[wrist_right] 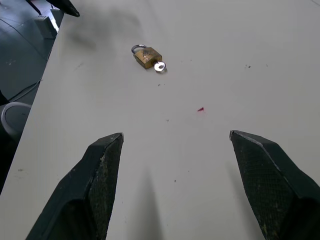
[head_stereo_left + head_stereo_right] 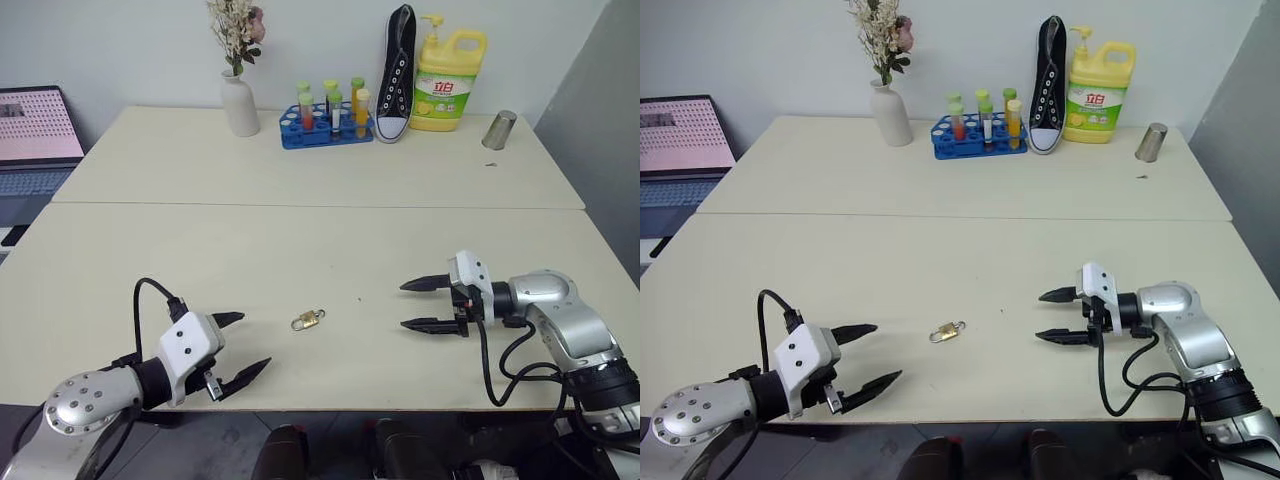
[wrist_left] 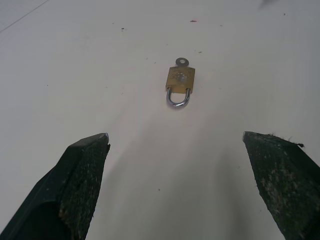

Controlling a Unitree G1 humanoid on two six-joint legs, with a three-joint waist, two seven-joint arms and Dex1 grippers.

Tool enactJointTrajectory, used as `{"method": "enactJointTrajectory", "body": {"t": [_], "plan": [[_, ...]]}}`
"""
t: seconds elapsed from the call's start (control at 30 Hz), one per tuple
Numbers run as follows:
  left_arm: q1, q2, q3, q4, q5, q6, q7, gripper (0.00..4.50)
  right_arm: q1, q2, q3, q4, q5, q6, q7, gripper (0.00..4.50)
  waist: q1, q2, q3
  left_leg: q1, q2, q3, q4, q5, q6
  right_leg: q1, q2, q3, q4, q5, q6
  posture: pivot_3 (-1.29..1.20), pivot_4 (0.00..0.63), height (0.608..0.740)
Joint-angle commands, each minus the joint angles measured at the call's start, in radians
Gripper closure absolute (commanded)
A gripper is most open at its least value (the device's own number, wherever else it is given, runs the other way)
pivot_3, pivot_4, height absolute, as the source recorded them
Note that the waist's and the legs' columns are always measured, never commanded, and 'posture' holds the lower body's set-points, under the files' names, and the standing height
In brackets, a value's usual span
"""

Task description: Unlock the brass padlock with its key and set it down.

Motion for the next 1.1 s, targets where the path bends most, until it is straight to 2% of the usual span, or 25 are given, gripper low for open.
{"method": "enactJointTrajectory", "body": {"t": [0.03,0.4,0.77,0.9,1.1], "plan": [[-0.03,-0.013,0.007,-0.03,-0.013,-0.004,0.021,0.0,-0.014,0.006,0.0,0.014,-0.012,-0.055,0.022,0.95,0.0,0.0,0.0,0.0,0.0,0.0,0.0,0.0,0.0,0.0,0.0,0.0,0.0,0.0,0.0,0.0,0.15,0.74],[-0.055,-0.01,-0.004,-0.046,-0.018,0.046,0.028,0.0,-0.005,0.022,-0.008,-0.022,0.005,-0.024,0.0,0.95,0.0,0.0,0.0,0.0,0.0,0.0,0.0,0.0,0.0,0.0,0.001,0.0,0.0,0.0,0.0,0.0,0.15,0.74],[-0.088,-0.038,0.012,0.001,-0.063,0.018,0.014,0.0,-0.013,0.027,-0.014,-0.076,0.03,0.023,-0.033,0.95,0.0,0.0,0.0,0.0,0.0,0.0,0.0,0.0,0.0,0.0,0.001,0.0,0.0,0.0,0.0,0.0,0.15,0.74],[-0.106,-0.042,-0.052,0.037,0.005,-0.017,0.024,0.0,-0.006,-0.001,-0.008,-0.136,0.051,0.085,-0.012,0.95,0.0,0.0,0.0,0.0,0.0,0.0,0.0,0.0,0.0,0.0,0.001,0.0,0.0,0.0,0.0,0.0,0.15,0.74],[-0.184,-0.063,-0.162,0.111,0.048,-0.013,0.031,0.0,0.001,-0.019,-0.016,-0.227,0.074,0.198,-0.053,0.95,0.0,0.0,0.0,0.0,0.0,-0.001,0.0,0.0,0.0,0.0,0.001,0.0,0.001,0.0,0.0,0.0,0.15,0.74]]}}
